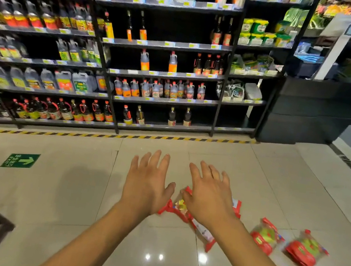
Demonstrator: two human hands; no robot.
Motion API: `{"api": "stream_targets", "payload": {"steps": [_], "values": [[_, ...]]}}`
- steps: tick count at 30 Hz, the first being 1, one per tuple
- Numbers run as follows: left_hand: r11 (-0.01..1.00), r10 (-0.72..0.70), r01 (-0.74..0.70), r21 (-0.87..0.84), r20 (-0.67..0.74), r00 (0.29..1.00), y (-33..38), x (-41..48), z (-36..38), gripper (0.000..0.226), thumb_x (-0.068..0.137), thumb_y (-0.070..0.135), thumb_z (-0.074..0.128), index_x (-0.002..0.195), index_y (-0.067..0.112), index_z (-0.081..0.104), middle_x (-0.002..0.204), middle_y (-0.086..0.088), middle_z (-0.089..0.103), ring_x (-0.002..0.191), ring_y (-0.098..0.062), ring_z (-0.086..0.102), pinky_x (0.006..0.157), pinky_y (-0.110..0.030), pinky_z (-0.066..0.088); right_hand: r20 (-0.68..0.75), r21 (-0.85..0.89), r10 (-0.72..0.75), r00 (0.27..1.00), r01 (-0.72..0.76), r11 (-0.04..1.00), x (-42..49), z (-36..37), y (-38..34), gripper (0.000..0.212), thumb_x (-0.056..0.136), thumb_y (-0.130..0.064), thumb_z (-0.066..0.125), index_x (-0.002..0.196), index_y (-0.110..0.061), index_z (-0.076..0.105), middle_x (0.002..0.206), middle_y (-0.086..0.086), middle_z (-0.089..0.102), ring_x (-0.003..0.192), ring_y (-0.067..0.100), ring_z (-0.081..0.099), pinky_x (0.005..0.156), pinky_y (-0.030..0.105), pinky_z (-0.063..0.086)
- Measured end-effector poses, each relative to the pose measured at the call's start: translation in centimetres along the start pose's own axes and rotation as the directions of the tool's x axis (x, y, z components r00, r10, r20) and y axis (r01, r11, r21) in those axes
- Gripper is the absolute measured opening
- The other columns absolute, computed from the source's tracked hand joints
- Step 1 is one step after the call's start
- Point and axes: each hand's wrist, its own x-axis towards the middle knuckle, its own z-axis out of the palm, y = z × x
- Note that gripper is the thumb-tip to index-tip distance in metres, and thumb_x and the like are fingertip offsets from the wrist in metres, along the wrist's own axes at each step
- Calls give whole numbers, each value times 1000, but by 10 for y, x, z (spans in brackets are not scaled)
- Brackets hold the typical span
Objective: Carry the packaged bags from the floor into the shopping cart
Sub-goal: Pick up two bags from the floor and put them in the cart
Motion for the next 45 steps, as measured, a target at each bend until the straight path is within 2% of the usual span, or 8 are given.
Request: {"api": "stream_targets", "payload": {"steps": [9,20,26,30,37,40,43,45], "values": [[995,38,-29,-92,101,994,-48,170,55,78,102,60,36,164,22,8,171,-7,9,156,-28,13,127,-50,11,101,-34,84,991,-80,996,179,27,22,74,101,-58,43,161,-24,14,168,8,19,154,29,18,123,50,16],[991,-16,51,-124,268,963,-83,305,171,77,95,58,34,160,19,27,166,-8,28,149,-30,30,122,-47,22,274,42,171,946,-189,981,339,132,76,70,101,-54,45,159,-22,22,162,7,33,149,30,30,120,47,24],[979,-96,157,-131,380,920,-102,388,316,75,98,59,33,162,23,20,168,-4,23,152,-25,25,124,-41,20,402,145,234,885,-314,938,433,280,119,71,99,-51,50,158,-22,24,159,5,37,146,28,35,116,44,30],[949,-186,284,-135,486,854,-106,445,495,75,100,56,45,161,23,20,168,-4,24,152,-24,26,122,-38,23,499,175,255,828,-384,906,491,463,157,73,96,-51,56,155,-18,28,154,10,45,135,34,47,105,46,44],[871,-323,483,-89,636,701,-123,464,782,70,100,54,48,157,19,28,161,-6,33,147,-29,33,111,-42,37,604,159,302,737,-483,861,526,740,205,80,96,-48,61,158,-11,25,150,18,47,135,40,47,111,45,39],[753,-436,653,-80,682,587,-143,452,882,77,96,58,53,155,14,31,156,-11,37,139,-36,41,107,-47,41,652,196,383,655,-633,748,537,822,218,75,99,-45,58,155,-5,28,148,23,46,136,41,44,109,42,36],[463,-576,876,-138,704,415,-163,445,960,90,88,66,62,144,-1,40,141,-21,47,131,-42,47,107,-48,42,661,244,467,587,-757,606,552,894,225,72,97,-56,45,147,-4,41,141,20,50,129,39,48,98,38,33],[245,-614,941,-234,713,338,-173,445,1001,96,80,66,74,138,-6,47,133,-24,54,127,-42,51,107,-46,43,639,301,580,505,-858,415,562,924,232,80,92,-59,60,143,-1,38,135,19,55,126,39,52,98,38,32]]}}
